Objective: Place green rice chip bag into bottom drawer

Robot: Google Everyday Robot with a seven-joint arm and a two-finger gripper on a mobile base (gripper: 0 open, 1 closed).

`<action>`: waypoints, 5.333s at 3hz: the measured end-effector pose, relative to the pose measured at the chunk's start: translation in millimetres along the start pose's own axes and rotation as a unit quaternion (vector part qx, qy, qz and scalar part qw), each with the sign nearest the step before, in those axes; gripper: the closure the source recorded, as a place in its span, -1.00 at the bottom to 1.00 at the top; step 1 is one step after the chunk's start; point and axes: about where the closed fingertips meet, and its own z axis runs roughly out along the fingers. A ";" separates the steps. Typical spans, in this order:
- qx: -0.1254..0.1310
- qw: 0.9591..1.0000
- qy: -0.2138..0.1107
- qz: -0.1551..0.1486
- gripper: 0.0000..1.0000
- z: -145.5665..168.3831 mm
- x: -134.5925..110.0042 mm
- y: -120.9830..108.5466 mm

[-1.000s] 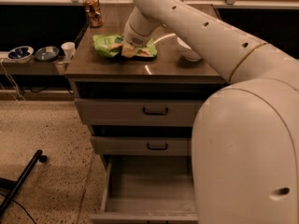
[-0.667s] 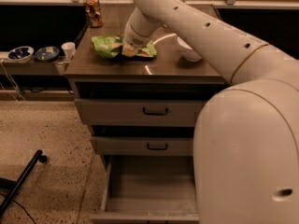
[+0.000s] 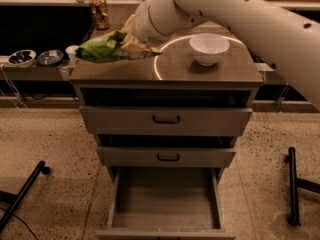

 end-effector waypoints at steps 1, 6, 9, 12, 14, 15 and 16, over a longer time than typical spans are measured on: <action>0.028 0.997 -0.067 -0.029 1.00 -29.1 -47.5 46.8; -0.003 0.978 0.086 0.191 1.00 8.7 175.7 253.8; 0.071 0.973 0.064 0.212 1.00 33.9 351.0 307.1; 0.073 0.965 0.073 0.242 1.00 37.2 413.2 356.4; 0.027 0.961 0.068 0.267 1.00 85.2 505.7 467.7; 0.025 0.961 0.058 0.269 1.00 92.5 506.6 474.9; 0.020 0.964 0.008 0.264 1.00 109.1 504.5 473.0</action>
Offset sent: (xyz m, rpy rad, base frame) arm -0.1959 -0.1524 -0.2387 0.1054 0.2543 -0.2160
